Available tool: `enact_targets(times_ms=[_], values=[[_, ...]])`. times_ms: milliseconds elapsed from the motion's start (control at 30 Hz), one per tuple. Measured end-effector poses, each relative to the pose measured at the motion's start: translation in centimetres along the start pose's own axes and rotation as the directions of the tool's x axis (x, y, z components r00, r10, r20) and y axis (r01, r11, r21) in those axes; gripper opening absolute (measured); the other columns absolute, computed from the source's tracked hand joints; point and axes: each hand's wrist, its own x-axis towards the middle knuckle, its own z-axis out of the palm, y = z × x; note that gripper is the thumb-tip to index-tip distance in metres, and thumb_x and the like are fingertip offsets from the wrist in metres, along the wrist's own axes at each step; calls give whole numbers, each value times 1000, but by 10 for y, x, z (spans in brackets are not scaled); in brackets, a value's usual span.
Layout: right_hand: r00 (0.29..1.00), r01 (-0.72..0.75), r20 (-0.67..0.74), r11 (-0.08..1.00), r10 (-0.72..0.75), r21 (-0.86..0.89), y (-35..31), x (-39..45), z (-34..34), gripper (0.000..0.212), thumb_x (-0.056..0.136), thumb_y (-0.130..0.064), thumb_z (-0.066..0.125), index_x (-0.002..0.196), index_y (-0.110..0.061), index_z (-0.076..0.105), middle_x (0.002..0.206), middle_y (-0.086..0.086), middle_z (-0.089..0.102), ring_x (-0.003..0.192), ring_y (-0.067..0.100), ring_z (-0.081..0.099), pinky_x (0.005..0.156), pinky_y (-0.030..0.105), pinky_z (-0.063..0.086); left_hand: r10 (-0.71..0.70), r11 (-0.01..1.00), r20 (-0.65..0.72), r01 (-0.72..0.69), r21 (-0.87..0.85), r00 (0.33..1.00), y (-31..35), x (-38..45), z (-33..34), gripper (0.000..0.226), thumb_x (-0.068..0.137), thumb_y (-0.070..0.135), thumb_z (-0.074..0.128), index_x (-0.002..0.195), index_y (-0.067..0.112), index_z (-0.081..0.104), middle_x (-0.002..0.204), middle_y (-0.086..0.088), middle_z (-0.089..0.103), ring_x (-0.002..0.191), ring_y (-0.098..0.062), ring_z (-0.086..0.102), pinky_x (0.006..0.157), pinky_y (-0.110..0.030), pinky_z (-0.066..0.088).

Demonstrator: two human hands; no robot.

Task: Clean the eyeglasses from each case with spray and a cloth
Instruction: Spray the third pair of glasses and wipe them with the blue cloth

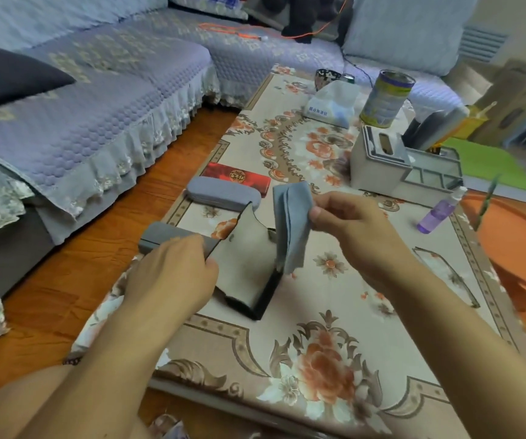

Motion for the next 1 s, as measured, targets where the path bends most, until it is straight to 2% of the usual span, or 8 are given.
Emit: enact_targets(times_ms=[67,133,267,433,633,767,900,1000], values=[[999,-45,10,987,44,154,-1,-15,0,21,103,-12,55,94,-1,71,90,8,73,85,20,67,92,42,56,52,989,-129,-69,-128,990,14,-10,-6,26,100,42,52,123,29,58,118,1,57,102,-17,55,77,-34,46],[996,-88,30,947,83,309,0,-30,0,27,103,-8,53,84,-6,71,79,5,69,79,20,64,87,41,57,90,876,-167,-158,-455,982,33,-20,-10,20,101,39,52,116,33,64,114,8,60,95,-5,55,75,-27,43],[985,-170,88,841,146,514,11,-55,5,33,104,-7,47,87,-9,75,92,15,74,86,26,70,88,42,58,300,444,263,110,-889,917,63,-40,2,31,104,41,48,106,28,77,105,7,77,101,-9,70,100,-39,51],[957,-255,38,774,287,579,29,-69,8,28,104,-9,47,104,3,72,98,18,75,87,26,69,82,39,57,297,68,335,331,-941,894,82,-45,11,32,103,31,51,109,11,76,109,-14,76,108,-30,71,100,-46,52],[937,-286,35,709,346,645,37,-78,5,28,103,-12,51,113,11,64,107,20,74,91,29,67,83,42,53,296,30,314,319,-947,902,90,-44,12,16,95,9,60,101,0,72,100,-18,76,90,-23,74,75,-32,61],[900,-235,-182,791,397,565,38,-80,13,24,102,-25,57,115,-7,67,116,15,72,101,26,72,89,41,60,341,15,271,283,-959,900,93,-45,6,26,94,5,59,79,9,80,89,-14,77,78,-20,72,75,-31,63],[961,-196,-4,691,276,696,29,-89,19,35,100,-30,57,124,-4,63,115,17,72,106,31,72,93,46,58,428,67,250,246,-967,869,87,-40,-2,16,84,14,64,87,6,78,92,-17,76,83,-23,73,72,-31,61],[968,-184,-4,720,251,669,28,-92,17,30,98,-20,62,123,-4,63,114,19,73,107,34,72,94,46,58,455,108,254,230,-967,853,82,-34,-8,12,79,17,67,81,9,76,88,-16,73,80,-23,69,71,-29,60]])
